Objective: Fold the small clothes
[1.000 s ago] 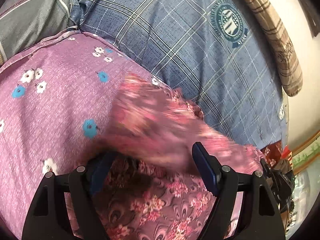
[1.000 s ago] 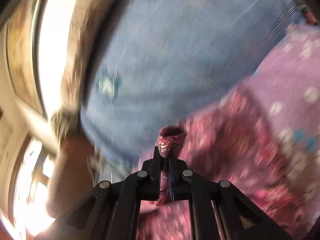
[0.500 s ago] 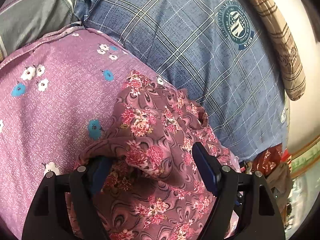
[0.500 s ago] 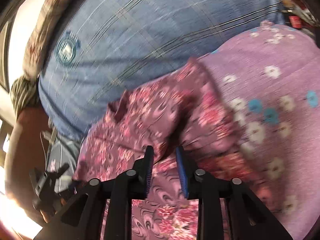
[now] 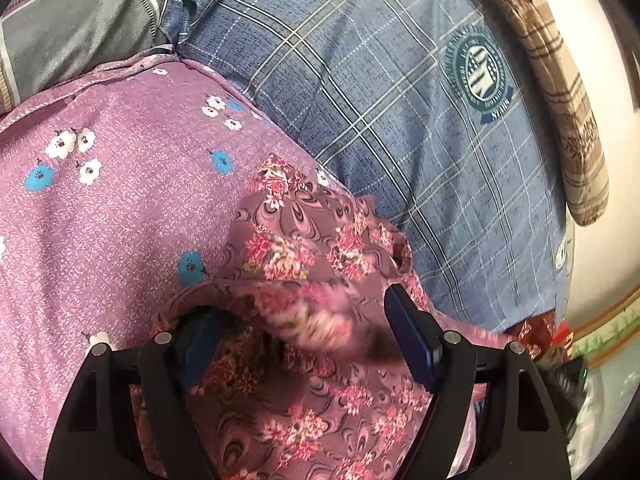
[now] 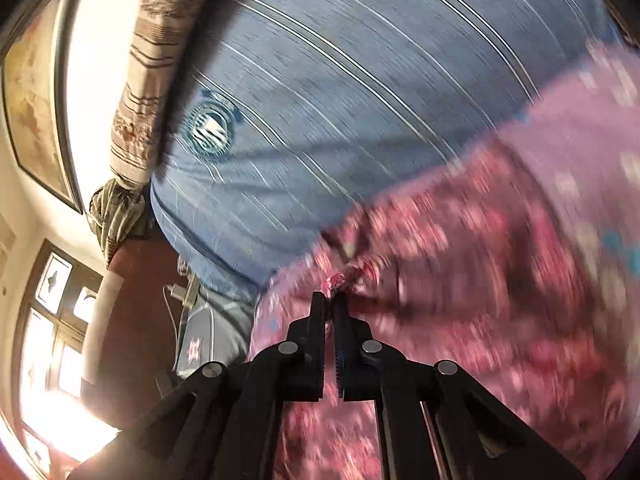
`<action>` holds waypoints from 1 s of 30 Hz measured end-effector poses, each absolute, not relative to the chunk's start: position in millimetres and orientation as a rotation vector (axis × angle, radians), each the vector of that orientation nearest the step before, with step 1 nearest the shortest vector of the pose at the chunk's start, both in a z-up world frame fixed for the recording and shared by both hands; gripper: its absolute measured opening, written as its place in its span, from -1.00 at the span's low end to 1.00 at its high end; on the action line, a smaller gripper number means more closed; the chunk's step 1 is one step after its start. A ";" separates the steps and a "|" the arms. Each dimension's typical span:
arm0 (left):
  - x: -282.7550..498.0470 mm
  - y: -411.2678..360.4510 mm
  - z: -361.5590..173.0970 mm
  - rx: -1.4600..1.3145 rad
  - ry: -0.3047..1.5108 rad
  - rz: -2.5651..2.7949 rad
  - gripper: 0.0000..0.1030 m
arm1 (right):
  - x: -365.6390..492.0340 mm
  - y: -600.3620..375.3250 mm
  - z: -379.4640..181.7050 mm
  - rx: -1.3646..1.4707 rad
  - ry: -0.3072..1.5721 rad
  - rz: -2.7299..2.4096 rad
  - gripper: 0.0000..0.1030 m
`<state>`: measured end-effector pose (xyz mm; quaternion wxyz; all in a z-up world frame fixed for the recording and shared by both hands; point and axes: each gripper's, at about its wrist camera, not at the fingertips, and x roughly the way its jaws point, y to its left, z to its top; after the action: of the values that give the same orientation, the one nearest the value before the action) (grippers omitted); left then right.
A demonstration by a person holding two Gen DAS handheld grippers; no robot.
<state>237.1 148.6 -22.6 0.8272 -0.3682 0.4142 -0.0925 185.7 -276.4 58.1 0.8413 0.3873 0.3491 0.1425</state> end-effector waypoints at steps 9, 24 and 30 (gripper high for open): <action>252.2 152.8 -37.3 -0.807 0.932 -0.170 0.52 | 205.7 -302.7 32.8 0.683 0.849 0.018 -0.51; 238.4 146.4 -35.8 -0.786 0.964 -0.199 0.53 | 156.1 -299.9 38.1 0.581 0.763 0.163 -0.79; 228.4 135.5 -44.8 -0.799 1.040 -0.245 0.52 | 147.7 -314.3 -8.7 0.487 1.006 0.020 -0.78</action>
<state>228.4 135.5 -44.8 0.7857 -0.3704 0.4823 -0.1136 147.7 -314.3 -8.7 0.8479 0.2309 0.4771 0.0094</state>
